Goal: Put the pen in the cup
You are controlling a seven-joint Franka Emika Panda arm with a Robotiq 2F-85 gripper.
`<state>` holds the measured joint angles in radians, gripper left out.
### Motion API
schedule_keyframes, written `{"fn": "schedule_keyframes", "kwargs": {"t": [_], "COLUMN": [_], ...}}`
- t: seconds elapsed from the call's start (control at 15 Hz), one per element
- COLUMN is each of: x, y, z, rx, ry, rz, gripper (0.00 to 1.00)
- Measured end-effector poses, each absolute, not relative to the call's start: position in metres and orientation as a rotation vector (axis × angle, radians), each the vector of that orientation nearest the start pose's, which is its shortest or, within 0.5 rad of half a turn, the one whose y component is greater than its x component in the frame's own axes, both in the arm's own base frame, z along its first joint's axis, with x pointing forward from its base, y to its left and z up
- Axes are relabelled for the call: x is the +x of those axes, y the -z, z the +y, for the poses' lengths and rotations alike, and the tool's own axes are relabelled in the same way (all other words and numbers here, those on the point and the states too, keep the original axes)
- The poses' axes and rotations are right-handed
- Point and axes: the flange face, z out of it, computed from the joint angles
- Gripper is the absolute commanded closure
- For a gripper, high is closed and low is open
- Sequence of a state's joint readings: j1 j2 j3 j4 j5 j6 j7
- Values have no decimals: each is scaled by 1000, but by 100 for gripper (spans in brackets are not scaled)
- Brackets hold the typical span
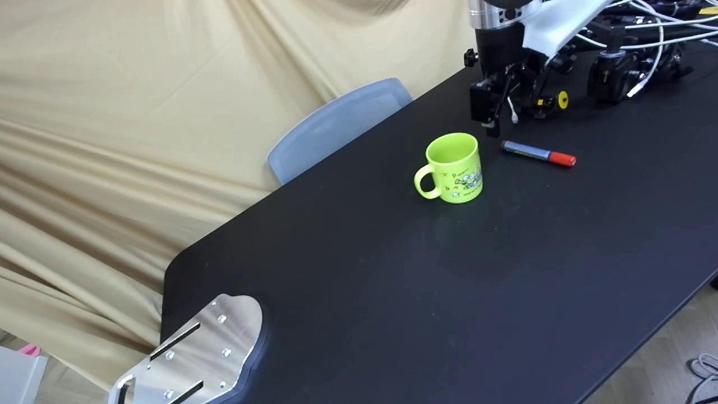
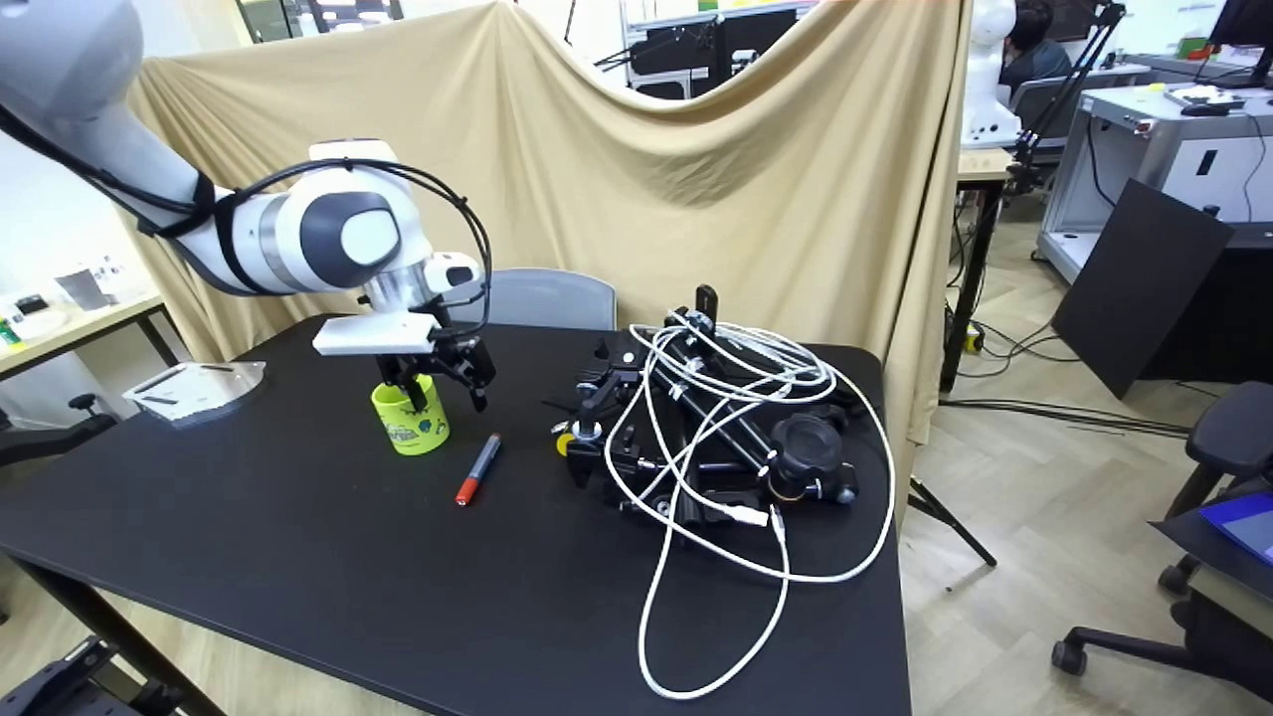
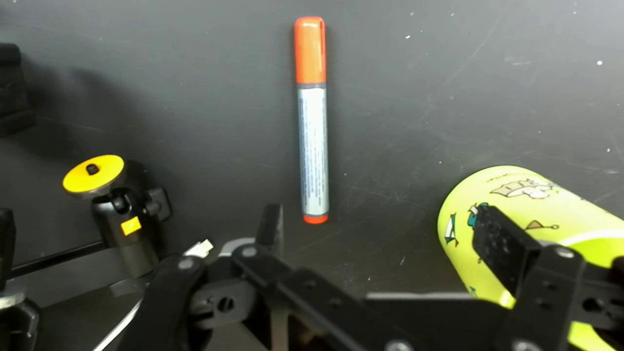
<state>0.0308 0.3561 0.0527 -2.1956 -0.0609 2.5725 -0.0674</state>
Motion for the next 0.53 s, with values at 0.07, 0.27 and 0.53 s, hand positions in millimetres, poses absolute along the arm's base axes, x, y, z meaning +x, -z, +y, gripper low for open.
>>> {"fn": "schedule_keyframes", "kwargs": {"t": [0.07,0.27,0.53], "x": [558,557,552], "y": [-218,-212,-203], "z": [47,42,33], "rx": [-3137,-3131,-3133], "ry": [29,13,-17], "rz": [-300,-268,-242], "gripper": [0,0,0]}}
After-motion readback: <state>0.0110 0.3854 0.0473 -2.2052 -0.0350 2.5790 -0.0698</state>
